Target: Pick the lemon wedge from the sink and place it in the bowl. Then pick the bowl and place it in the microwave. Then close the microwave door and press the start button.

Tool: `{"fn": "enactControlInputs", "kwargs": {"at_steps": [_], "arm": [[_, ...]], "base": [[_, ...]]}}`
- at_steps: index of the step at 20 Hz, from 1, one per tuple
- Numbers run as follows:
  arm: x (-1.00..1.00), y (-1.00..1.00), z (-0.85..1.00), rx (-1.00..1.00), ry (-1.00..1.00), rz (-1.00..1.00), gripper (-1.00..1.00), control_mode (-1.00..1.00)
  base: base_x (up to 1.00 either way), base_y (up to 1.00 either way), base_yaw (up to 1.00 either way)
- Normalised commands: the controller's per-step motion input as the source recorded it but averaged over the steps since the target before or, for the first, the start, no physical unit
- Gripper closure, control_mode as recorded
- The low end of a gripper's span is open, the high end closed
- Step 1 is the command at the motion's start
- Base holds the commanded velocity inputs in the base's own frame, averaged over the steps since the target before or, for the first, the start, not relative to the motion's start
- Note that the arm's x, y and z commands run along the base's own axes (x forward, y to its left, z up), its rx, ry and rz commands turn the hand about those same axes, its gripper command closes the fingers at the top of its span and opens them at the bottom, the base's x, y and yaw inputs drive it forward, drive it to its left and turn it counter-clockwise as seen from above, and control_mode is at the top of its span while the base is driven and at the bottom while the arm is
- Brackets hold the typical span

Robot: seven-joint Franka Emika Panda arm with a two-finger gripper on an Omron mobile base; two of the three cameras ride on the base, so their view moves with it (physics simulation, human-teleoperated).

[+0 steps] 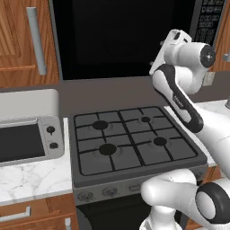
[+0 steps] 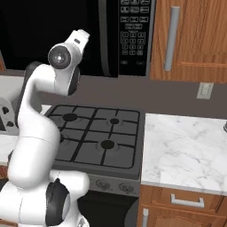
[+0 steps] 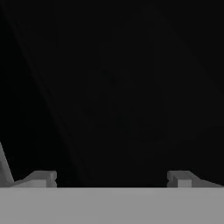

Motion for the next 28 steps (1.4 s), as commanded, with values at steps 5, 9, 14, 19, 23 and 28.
{"fn": "enactControlInputs", "kwargs": {"at_steps": [5, 9, 14, 19, 23, 28], "arm": [[0.05, 0.00, -0.06, -0.12, 0.00, 0.26, -1.00, -1.00], [0.17, 0.02, -0.09, -0.15, 0.00, 0.19, -1.00, -1.00], [0.05, 0.28, -0.11, -0.22, 0.04, 0.12, -1.00, -1.00], [-0.02, 0.30, -0.26, -0.26, -0.02, 0.08, -1.00, -1.00], [0.22, 0.30, -0.36, -0.23, -0.08, 0.00, -1.00, -1.00], [0.47, 0.04, -0.40, -0.15, -0.02, 0.04, -1.00, -1.00]], "base": [[0.00, 0.00, 0.00], [0.00, 0.00, 0.00], [0.00, 0.00, 0.00], [0.00, 0.00, 0.00], [0.00, 0.00, 0.00], [0.00, 0.00, 0.00]]}}
